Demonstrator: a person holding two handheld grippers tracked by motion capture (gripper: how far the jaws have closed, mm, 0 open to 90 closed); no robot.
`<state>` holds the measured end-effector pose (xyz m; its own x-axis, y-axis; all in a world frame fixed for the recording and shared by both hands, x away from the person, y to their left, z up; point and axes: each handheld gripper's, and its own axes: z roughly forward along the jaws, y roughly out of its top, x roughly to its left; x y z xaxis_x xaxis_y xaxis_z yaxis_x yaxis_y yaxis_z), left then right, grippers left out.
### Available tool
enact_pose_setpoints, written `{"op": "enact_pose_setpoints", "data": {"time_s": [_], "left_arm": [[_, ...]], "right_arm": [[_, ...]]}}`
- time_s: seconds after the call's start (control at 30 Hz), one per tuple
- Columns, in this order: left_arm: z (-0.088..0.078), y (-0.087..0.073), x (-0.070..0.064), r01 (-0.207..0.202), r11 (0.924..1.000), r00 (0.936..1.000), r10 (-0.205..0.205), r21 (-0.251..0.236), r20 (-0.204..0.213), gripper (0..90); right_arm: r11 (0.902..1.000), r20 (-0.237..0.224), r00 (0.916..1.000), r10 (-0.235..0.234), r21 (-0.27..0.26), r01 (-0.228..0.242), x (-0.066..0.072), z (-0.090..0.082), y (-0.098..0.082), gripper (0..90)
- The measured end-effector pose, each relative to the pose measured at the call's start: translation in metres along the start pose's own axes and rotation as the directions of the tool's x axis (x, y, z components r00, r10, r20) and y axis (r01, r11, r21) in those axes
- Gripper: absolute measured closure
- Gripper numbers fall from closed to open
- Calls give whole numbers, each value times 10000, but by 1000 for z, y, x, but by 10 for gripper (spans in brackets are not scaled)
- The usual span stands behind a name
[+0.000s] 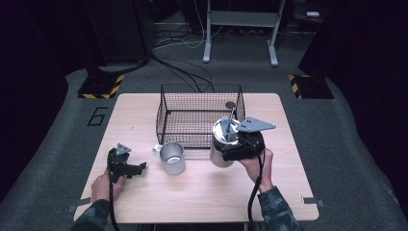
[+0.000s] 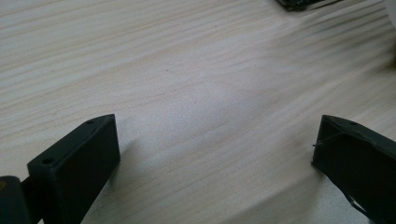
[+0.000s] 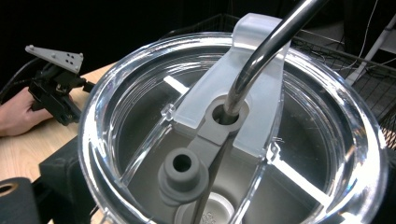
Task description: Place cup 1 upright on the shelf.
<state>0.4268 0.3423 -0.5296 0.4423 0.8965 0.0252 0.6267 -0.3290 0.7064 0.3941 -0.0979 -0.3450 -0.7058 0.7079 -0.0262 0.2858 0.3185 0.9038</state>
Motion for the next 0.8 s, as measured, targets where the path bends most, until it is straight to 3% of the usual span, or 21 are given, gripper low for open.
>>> {"op": "enact_pose_setpoints", "data": {"time_s": [0.8], "left_arm": [[0, 0, 0, -5, 10000, 10000, 5, 1, 5, 5]], "right_arm": [[9999, -103, 9999, -46, -149, 44, -19, 11, 44, 34]]}}
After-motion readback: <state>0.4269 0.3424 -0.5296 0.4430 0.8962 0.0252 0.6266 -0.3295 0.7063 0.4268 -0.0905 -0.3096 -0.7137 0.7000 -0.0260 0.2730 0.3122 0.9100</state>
